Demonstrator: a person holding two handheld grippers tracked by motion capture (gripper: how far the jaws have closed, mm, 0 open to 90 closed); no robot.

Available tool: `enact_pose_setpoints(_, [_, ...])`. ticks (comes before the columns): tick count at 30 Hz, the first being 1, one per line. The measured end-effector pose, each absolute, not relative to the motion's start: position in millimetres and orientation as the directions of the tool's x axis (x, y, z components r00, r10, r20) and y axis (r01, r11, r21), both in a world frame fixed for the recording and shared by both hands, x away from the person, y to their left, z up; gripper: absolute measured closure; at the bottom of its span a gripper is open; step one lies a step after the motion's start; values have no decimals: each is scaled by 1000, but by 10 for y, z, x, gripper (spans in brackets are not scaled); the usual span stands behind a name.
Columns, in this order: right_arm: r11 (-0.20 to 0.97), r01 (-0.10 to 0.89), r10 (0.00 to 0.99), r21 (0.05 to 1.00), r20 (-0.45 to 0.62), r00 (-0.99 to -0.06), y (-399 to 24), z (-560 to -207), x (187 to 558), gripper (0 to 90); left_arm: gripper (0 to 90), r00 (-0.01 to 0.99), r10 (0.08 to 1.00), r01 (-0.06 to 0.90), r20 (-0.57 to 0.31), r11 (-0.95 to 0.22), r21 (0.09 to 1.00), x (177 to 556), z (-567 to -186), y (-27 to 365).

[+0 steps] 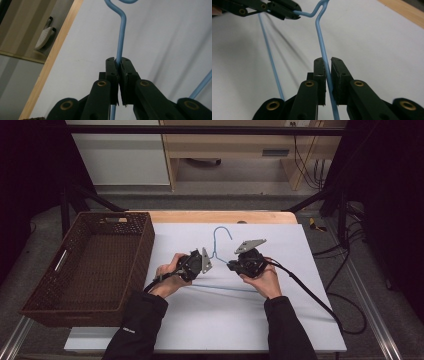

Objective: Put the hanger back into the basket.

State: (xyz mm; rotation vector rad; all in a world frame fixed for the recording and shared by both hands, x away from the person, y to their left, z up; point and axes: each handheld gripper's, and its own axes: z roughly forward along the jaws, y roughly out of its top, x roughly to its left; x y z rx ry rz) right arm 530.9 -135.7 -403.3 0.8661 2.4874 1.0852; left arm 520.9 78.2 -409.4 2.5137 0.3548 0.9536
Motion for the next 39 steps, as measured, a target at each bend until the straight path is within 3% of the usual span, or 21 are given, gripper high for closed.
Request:
enact_pose_setpoints(7, [474, 373, 655, 797, -36, -755, -1527, -3798, 5200, 716, 870, 709, 441, 146, 551, -856, 496, 5078, -3875, 733])
enact_pose_setpoints(17, [367, 338, 714, 867, -30, -700, -1842, -3551, 4953, 436, 870, 647, 588, 313, 486, -786, 533, 5042, -3699, 760])
enact_pose_setpoints(19, [324, 348, 730, 880, 1, -683, -1919, -3542, 4881, 346, 870, 639, 611, 336, 468, -769, 544, 5036, -3665, 763])
enact_pose_setpoints(26, [240, 353, 767, 904, 46, -640, -2150, -3567, 4683, 204, 870, 634, 655, 391, 410, -730, 561, 5027, -3545, 788])
enact_pose_setpoints(34, [203, 390, 805, 898, 74, -589, -2410, -3739, 4435, 114, 870, 600, 719, 458, 351, -668, 586, 5032, -3311, 869])
enact_pose_setpoints(39, [178, 400, 812, 899, 95, -576, -2535, -3840, 4371, 103, 870, 617, 721, 465, 315, -658, 592, 4993, -3139, 948])
